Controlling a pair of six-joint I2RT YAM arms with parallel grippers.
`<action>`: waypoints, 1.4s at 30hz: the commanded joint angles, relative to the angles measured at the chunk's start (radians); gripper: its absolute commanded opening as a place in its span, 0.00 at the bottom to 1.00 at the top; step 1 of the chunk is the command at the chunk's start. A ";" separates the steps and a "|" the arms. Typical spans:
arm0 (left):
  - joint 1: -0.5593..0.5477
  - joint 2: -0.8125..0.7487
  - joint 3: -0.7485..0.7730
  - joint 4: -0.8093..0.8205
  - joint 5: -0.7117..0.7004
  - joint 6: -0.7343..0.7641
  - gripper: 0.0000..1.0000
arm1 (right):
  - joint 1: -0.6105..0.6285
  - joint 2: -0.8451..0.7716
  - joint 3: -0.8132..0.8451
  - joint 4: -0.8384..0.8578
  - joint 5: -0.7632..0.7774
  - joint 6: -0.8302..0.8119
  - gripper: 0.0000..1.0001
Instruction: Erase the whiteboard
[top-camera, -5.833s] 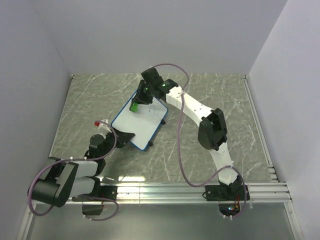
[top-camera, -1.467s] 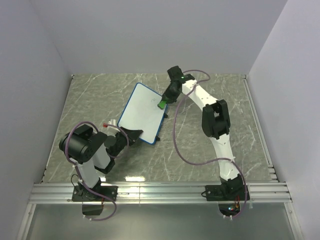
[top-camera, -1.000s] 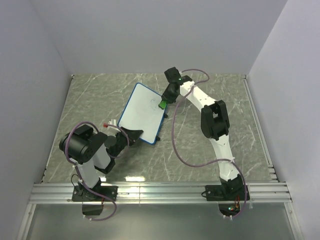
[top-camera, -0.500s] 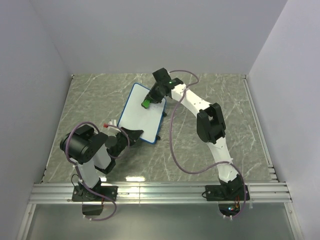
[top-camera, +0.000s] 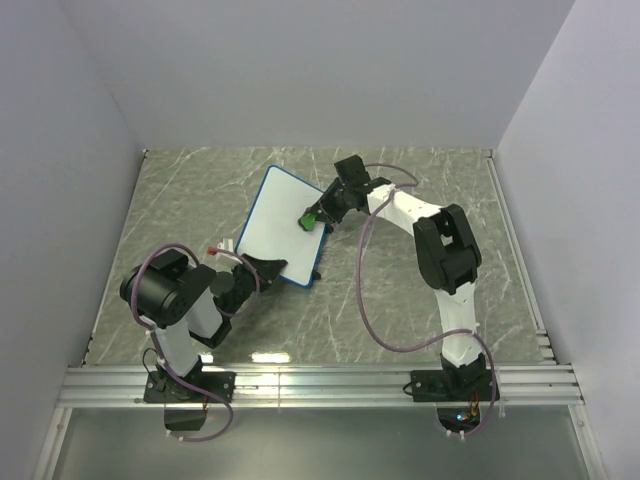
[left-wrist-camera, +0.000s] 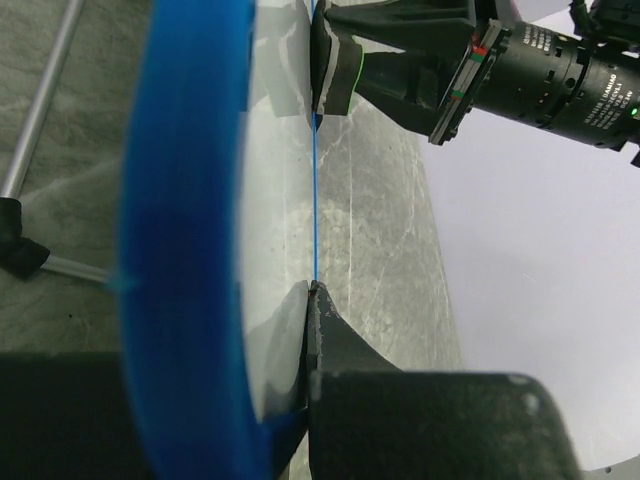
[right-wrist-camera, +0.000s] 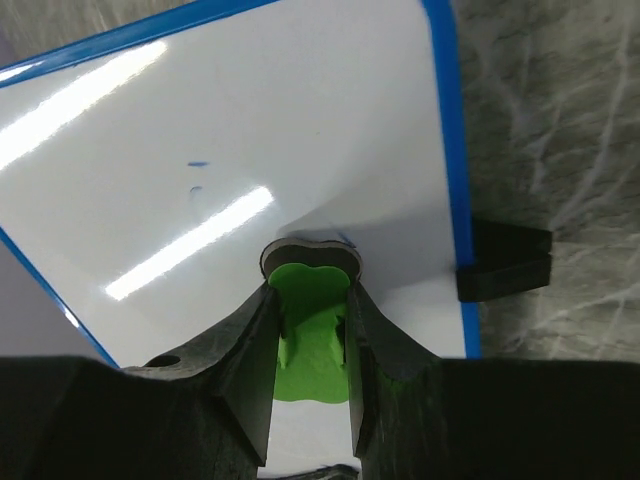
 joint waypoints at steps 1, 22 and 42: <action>-0.035 0.127 -0.193 -0.166 0.057 0.155 0.01 | -0.003 0.085 -0.027 -0.160 0.049 -0.045 0.00; -0.038 0.118 -0.195 -0.176 0.064 0.150 0.01 | -0.087 0.370 0.558 -0.433 0.102 -0.072 0.00; -0.041 0.124 -0.192 -0.169 0.051 0.155 0.01 | 0.066 0.405 0.630 -0.341 -0.012 -0.017 0.00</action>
